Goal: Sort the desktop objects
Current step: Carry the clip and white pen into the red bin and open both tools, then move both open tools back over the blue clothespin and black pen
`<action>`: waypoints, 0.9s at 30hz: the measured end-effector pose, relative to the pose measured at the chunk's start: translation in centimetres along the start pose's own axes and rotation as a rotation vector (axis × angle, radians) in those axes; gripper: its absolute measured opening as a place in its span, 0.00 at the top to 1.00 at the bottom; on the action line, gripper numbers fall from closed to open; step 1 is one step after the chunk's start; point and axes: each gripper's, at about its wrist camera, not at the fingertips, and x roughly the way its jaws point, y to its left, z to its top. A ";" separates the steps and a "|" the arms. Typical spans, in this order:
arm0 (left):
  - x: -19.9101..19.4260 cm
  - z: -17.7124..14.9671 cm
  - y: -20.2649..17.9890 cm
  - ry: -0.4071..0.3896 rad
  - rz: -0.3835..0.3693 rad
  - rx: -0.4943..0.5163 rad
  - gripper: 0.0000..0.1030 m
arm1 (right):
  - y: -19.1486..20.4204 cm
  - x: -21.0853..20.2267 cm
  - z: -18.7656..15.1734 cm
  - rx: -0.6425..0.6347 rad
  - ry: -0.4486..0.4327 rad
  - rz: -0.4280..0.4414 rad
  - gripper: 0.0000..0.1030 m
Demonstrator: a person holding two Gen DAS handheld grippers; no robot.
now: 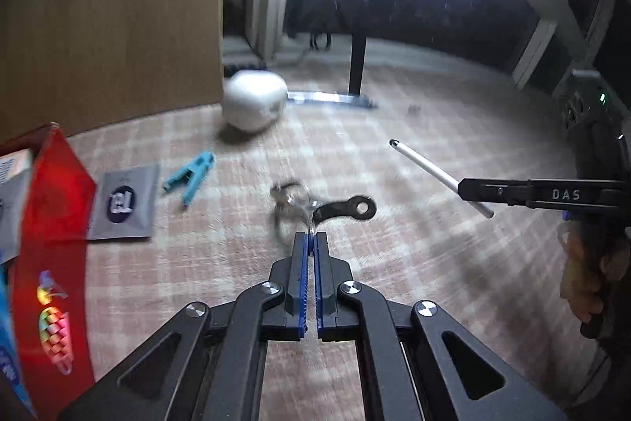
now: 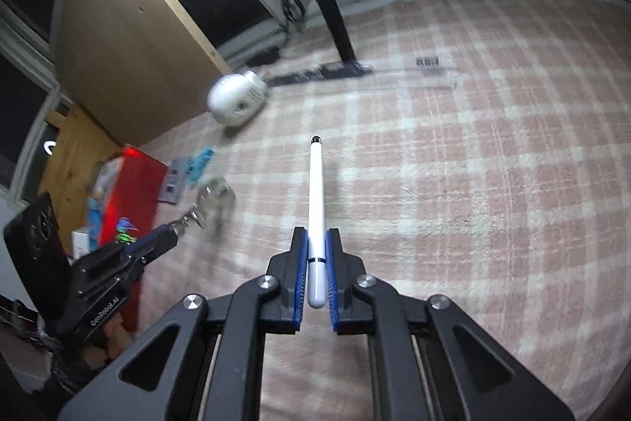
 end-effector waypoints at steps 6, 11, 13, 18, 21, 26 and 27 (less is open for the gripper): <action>-7.5 0.8 1.9 -0.129 0.000 -0.043 0.98 | 6.0 -3.1 0.8 -0.056 -0.081 0.101 0.91; -14.4 0.1 6.0 -0.233 0.068 -0.094 0.98 | 13.7 -2.1 1.8 -0.156 -0.062 0.197 0.91; -17.0 -0.2 8.3 -0.268 0.124 -0.109 0.98 | 17.1 -1.2 2.4 -0.204 -0.048 0.232 0.91; -21.7 0.0 13.6 -0.357 0.299 -0.135 0.98 | 25.5 0.6 3.0 -0.318 -0.033 0.315 0.91; -22.8 0.3 17.0 -0.370 0.367 -0.193 0.95 | 29.7 2.0 2.9 -0.368 0.003 0.394 0.90; -22.5 0.1 20.1 -0.321 0.434 -0.236 0.83 | 33.5 4.7 1.8 -0.454 0.047 0.302 0.62; -22.6 -0.1 20.1 -0.317 0.432 -0.232 0.83 | 33.5 4.6 1.5 -0.458 0.035 0.299 0.62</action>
